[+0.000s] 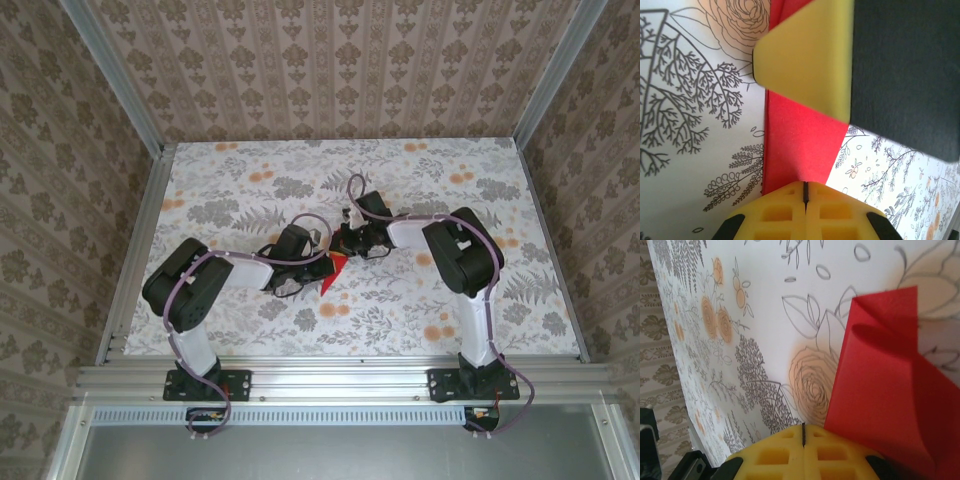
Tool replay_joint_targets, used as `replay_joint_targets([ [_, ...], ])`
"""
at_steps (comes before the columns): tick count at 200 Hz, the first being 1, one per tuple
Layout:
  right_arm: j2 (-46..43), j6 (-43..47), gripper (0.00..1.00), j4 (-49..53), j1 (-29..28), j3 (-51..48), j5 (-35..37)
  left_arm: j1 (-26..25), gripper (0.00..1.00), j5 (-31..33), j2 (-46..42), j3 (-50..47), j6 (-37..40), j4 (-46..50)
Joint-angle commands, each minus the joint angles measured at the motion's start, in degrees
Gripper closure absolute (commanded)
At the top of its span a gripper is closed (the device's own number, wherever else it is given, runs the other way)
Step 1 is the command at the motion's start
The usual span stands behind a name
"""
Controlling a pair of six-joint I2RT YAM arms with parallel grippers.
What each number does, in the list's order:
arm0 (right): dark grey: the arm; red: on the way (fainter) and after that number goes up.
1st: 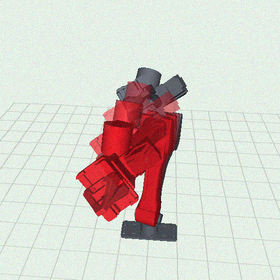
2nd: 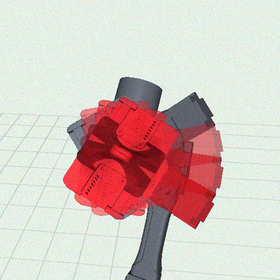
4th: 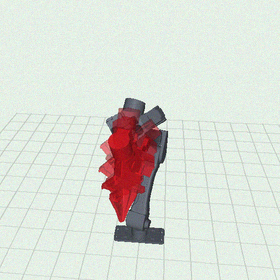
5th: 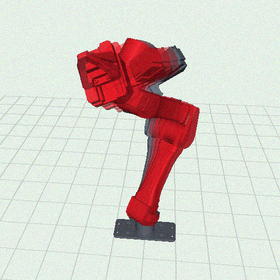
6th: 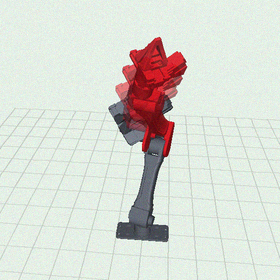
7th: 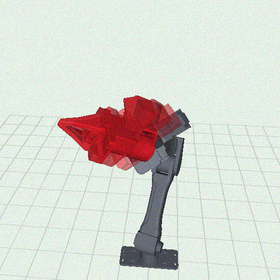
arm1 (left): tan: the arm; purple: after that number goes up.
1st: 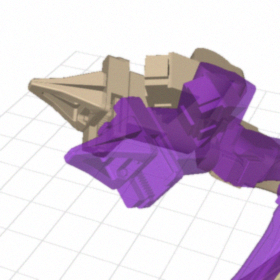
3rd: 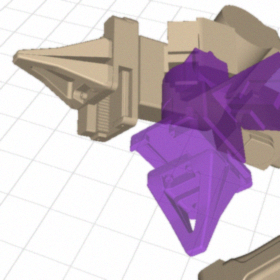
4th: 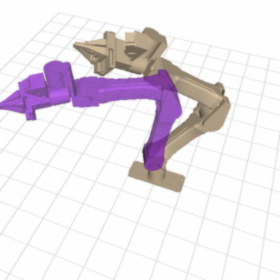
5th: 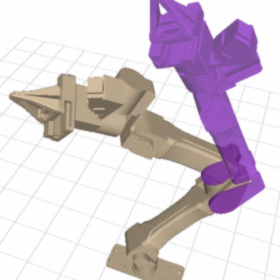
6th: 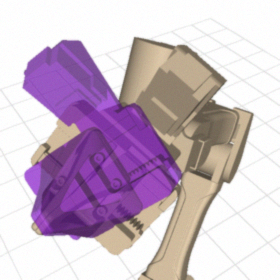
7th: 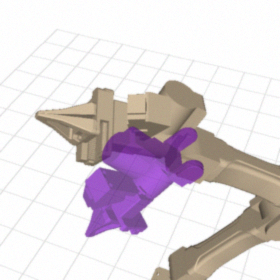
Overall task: Fold a paper plane with a square sheet of paper (pick it up from the middle)
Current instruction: Fold the wing for the fifth time at the center of the table.
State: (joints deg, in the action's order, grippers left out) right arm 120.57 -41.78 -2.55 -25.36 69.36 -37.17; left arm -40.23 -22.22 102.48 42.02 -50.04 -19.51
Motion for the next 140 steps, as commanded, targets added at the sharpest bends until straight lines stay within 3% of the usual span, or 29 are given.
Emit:
replay_joint_targets([
  [1,3.4,0.6,0.93,0.2,2.6,2.9,5.7,0.2,0.99,-0.3,1.5,-2.8,2.7,11.9],
  [140,7.0,-1.2,0.92,6.2,4.1,17.4,13.3,-0.6,1.0,-0.8,1.6,-3.9,4.2,12.5],
])
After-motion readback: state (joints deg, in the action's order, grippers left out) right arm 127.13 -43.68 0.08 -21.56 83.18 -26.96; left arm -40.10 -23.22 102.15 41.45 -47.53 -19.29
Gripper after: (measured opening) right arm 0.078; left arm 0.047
